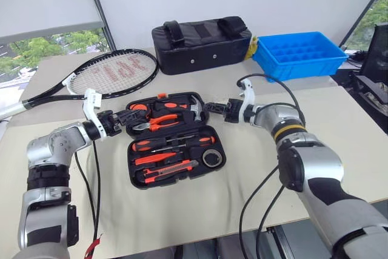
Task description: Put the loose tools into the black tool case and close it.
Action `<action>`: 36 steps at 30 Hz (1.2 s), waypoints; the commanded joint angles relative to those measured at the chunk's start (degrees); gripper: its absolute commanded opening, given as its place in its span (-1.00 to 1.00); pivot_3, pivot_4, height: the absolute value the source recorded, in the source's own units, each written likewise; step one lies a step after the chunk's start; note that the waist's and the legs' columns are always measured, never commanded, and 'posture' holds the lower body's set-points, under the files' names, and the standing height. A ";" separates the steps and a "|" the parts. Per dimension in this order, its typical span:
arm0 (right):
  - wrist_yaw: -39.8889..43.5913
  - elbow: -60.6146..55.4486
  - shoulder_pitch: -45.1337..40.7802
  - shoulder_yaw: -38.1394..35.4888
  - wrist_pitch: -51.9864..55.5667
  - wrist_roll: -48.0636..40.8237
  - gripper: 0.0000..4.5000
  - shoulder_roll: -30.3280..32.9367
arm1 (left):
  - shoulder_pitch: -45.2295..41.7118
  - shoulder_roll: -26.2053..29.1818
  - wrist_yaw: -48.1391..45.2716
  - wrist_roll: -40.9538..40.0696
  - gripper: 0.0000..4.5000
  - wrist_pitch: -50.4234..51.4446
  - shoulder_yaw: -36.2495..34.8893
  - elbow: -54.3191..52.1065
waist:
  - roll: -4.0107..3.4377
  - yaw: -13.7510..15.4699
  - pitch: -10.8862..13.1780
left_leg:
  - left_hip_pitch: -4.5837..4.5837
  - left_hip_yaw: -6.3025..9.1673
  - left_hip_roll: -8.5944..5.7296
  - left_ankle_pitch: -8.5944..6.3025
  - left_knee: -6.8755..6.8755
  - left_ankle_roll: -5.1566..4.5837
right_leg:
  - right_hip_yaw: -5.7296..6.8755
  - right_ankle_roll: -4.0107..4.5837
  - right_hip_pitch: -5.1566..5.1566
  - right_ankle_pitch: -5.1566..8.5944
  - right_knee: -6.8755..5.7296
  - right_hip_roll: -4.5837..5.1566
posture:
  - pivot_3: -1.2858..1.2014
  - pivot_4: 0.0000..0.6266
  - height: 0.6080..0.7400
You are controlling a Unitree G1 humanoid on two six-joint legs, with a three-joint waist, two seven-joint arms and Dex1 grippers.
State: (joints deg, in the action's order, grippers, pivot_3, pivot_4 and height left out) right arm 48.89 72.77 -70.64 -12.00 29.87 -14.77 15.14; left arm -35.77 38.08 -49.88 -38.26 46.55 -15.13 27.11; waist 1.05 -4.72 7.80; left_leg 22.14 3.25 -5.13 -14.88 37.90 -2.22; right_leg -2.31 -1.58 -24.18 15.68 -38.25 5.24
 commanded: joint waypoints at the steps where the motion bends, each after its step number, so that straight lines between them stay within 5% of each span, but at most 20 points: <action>1: 1.20 -0.26 -1.10 -0.36 -1.27 0.37 -0.38 -0.53 | -0.10 1.19 0.22 0.77 1.00 -0.36 -2.06 1.40 | 0.00 0.02 0.00 | 0.00 0.00 0.00 0.00 0.00 0.00 | -0.01 0.00 0.00 -0.01 -0.02 0.00 | 0.03 -0.52 1.00; 5: -0.22 -0.15 -0.74 0.17 -2.89 1.73 -0.99 -1.10 | -1.07 1.15 0.54 1.53 1.00 -1.30 -3.06 6.09 | 0.00 -0.11 0.00 | 0.00 0.00 -0.02 0.00 0.01 -0.01 | -0.03 -0.01 -0.07 -0.02 -0.15 0.01 | 0.03 -0.52 1.00; 11: -1.66 -0.05 -0.15 1.33 -7.19 4.54 -0.99 -0.98 | -3.98 0.54 -0.12 3.70 1.00 -2.71 -2.98 13.78 | 0.00 -0.23 0.00 | -0.01 0.01 -0.02 0.00 0.02 0.00 | -0.01 -0.01 -0.09 -0.02 -0.26 0.02 | 0.03 -0.52 1.00; 15: -3.25 0.25 0.34 1.33 -8.62 5.44 -0.34 -0.79 | -6.70 -0.14 -0.25 6.44 1.00 -4.34 -1.60 18.87 | 0.00 -0.47 0.00 | -0.01 0.01 -0.03 0.00 0.03 0.00 | -0.01 -0.02 -0.09 -0.02 -0.28 0.02 | 0.03 -0.52 1.00; 16: -3.63 0.30 0.42 1.27 -8.90 5.52 -0.17 -0.78 | -7.57 -0.28 0.31 6.88 0.89 -4.53 -1.77 20.23 | 0.00 -0.57 0.00 | -0.01 0.01 -0.03 0.00 0.04 0.00 | -0.01 -0.03 -0.09 -0.03 -0.29 0.03 | 0.03 -0.52 1.00; 18: -4.23 0.34 0.64 1.43 -9.70 5.85 -0.16 -0.64 | -9.14 -0.66 0.99 8.01 0.71 -5.07 -1.74 22.36 | 0.01 -0.68 -0.01 | -0.01 0.01 -0.03 0.00 0.04 0.00 | -0.01 -0.03 -0.09 -0.03 -0.30 0.03 | 0.03 -0.52 1.00; 28: -5.21 0.40 1.20 0.83 -11.34 6.15 -0.16 -0.19 | -11.01 -2.02 -3.11 11.71 -0.85 -5.72 0.89 24.70 | 0.00 -0.51 -0.01 | -0.05 0.06 -0.03 0.00 0.07 0.00 | -0.02 -0.04 -0.06 -0.03 -0.41 0.04 | 0.03 -0.52 1.00; 30: -4.71 0.38 1.11 -0.26 -10.90 5.08 -0.16 -0.38 | -11.16 -1.86 -4.24 12.05 -0.99 -6.28 0.96 25.09 | 0.00 -0.54 -0.01 | -0.04 0.06 -0.05 0.00 0.08 0.00 | -0.03 -0.04 -0.05 -0.03 -0.43 0.05 | 0.03 -0.52 1.00; 36: -1.83 0.43 1.45 -0.78 -8.05 4.83 -0.05 -0.06 | -10.47 -1.65 -7.52 12.30 -1.00 -6.45 1.28 24.18 | 0.00 -1.08 -0.02 | -0.04 0.04 -0.04 0.00 0.08 0.00 | -0.05 -0.04 -0.09 -0.03 -0.49 0.03 | 0.03 -0.52 1.00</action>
State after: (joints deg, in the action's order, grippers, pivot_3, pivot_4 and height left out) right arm 45.79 73.99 -68.81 -12.10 21.19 -9.28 14.74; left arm -46.62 36.37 -55.48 -25.92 40.88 -13.79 52.12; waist 1.05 -5.79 7.78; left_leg 22.10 3.29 -5.18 -14.88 37.98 -2.22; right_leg -2.36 -1.62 -24.28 15.65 -38.75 5.27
